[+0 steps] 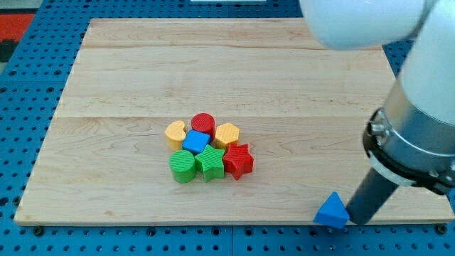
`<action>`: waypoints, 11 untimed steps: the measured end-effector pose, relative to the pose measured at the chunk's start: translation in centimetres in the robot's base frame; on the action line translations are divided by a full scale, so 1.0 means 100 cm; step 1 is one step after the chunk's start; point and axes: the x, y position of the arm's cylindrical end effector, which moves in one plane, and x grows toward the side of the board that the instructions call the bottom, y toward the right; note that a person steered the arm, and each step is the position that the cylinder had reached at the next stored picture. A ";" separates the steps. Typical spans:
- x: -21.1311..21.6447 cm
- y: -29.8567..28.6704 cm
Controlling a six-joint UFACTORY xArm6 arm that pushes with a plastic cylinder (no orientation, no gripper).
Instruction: Push all blocks at the bottom center of the board
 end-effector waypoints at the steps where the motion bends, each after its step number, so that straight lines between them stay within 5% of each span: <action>1: -0.002 -0.050; 4: -0.012 -0.255; 7: -0.061 -0.320; 8: -0.079 -0.319; 9: -0.102 -0.259; 11: -0.136 -0.363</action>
